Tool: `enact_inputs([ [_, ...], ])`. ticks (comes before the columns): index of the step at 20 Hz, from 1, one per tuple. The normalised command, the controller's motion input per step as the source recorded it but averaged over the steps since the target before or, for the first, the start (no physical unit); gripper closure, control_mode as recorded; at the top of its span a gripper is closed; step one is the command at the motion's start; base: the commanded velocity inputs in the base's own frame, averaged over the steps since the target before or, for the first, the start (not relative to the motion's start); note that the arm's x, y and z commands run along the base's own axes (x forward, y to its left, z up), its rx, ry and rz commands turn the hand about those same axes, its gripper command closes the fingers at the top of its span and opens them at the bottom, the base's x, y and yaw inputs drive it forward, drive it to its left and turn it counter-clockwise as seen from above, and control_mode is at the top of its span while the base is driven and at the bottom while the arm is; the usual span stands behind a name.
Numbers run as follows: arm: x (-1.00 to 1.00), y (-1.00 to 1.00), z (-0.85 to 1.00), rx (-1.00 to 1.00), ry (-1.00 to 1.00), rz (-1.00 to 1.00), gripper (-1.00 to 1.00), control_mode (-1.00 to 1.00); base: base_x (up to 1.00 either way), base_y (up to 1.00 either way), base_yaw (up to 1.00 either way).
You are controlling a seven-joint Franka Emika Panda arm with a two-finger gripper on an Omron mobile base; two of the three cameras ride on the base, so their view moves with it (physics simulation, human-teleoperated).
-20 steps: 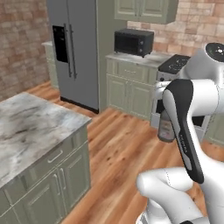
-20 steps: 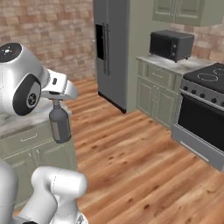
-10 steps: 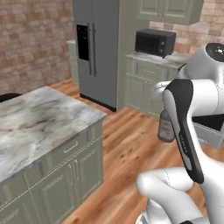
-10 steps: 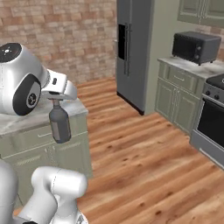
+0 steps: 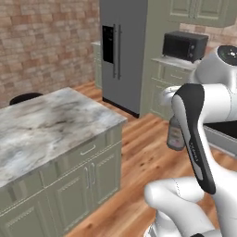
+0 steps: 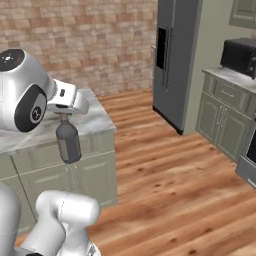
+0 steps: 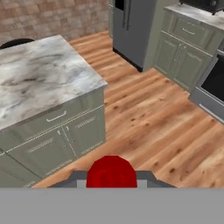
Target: Move the drinks to the dining counter.
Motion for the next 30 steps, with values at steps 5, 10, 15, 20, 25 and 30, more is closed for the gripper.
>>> enact_inputs([
  [5, 0.0, 0.0, 0.0, 0.0, 0.0, 0.0, 1.0, 1.0, 0.02, 0.36, 0.14],
  [10, 0.0, 0.0, 0.0, 0.0, 0.0, 0.0, 1.0, 1.0, 0.16, 0.32, 0.1],
  [15, 0.0, 0.0, 0.0, 0.0, 0.0, 0.0, 1.0, 1.0, 0.18, 0.33, 0.1],
  [20, 0.0, 0.0, 0.0, 0.0, 0.0, 0.0, 1.0, 1.0, 0.16, 0.35, 0.09],
  [25, 0.0, 0.0, 0.0, 0.0, 0.0, 0.0, 1.0, 1.0, 0.18, 0.34, 0.09],
  [30, 0.0, 0.0, 0.0, 0.0, 0.0, 0.0, 1.0, 1.0, 0.24, 0.33, 0.08],
])
